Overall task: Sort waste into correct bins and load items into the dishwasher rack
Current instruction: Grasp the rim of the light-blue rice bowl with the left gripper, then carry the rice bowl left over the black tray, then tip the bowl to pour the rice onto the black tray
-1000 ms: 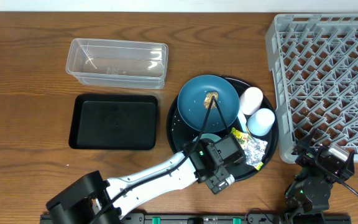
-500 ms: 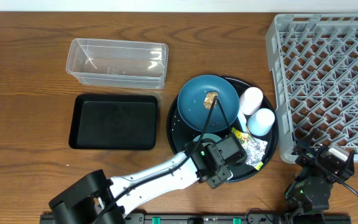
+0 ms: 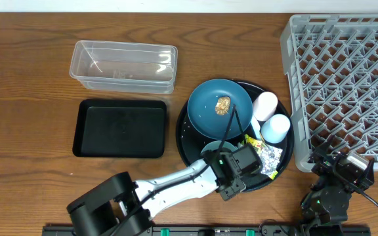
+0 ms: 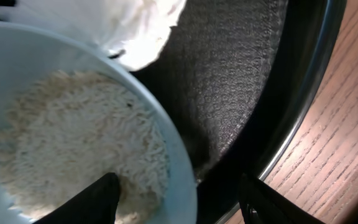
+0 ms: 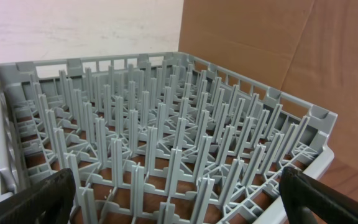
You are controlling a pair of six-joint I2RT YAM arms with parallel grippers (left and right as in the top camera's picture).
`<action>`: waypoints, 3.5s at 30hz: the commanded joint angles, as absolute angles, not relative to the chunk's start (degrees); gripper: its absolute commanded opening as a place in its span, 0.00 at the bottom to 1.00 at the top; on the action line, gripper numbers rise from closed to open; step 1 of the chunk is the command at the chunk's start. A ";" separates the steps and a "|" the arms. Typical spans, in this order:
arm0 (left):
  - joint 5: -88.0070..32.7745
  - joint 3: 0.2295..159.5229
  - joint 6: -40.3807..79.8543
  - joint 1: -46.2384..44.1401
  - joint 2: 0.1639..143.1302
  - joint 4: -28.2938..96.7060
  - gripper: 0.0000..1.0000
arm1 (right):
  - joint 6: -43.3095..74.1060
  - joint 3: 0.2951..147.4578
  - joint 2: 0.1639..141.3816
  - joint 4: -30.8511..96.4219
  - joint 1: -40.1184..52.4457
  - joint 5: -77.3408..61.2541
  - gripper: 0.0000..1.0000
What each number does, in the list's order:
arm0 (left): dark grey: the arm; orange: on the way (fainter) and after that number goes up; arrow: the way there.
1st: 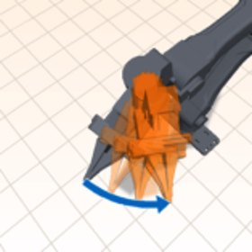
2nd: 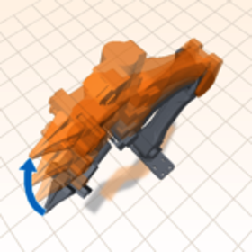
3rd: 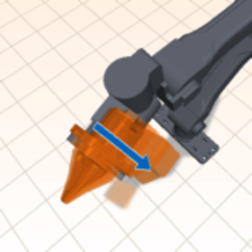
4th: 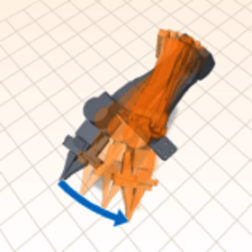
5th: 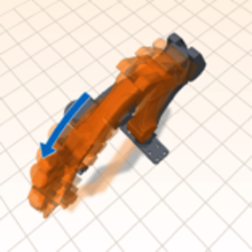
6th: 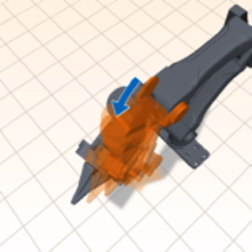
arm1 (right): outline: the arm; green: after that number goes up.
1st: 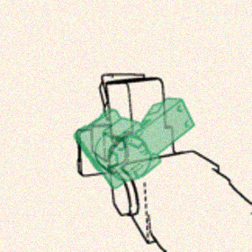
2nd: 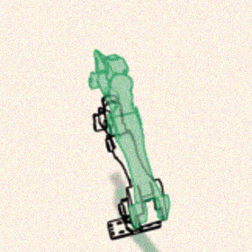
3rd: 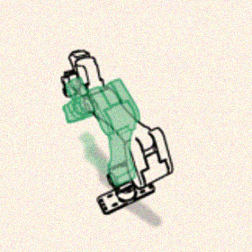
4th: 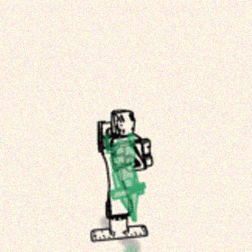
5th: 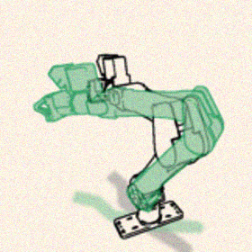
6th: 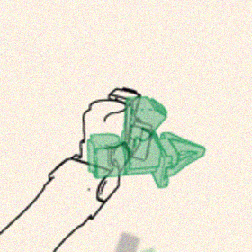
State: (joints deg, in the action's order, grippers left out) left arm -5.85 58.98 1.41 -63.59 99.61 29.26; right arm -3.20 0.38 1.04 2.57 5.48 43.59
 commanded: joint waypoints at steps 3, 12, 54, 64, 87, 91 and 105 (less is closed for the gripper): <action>-5.98 59.96 1.15 -63.75 99.66 28.14 0.61 | -3.49 0.32 0.93 2.98 5.61 44.40 0.99; -5.96 59.96 1.13 -63.72 99.66 27.94 0.25 | -3.49 0.32 0.93 2.98 5.61 44.38 0.99; -8.34 59.99 5.02 -46.74 73.93 37.39 0.06 | -3.49 0.32 0.93 2.98 5.61 44.40 0.99; -25.10 59.96 4.47 -25.50 73.34 39.18 0.06 | -3.49 0.32 0.93 2.98 5.61 44.38 0.99; -56.25 56.07 -2.24 4.60 77.93 39.59 0.06 | -3.49 0.32 0.93 2.98 5.61 44.40 0.99; -59.77 53.87 -3.33 8.45 79.55 39.55 0.06 | -3.49 0.32 0.93 2.98 5.61 44.38 0.99; -76.71 50.76 -8.58 18.68 89.80 39.46 0.06 | -3.49 0.32 0.93 2.98 5.61 44.38 0.99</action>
State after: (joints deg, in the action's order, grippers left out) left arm -70.81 51.68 -6.61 17.67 87.94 39.31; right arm -3.20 0.38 1.06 2.57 5.48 43.57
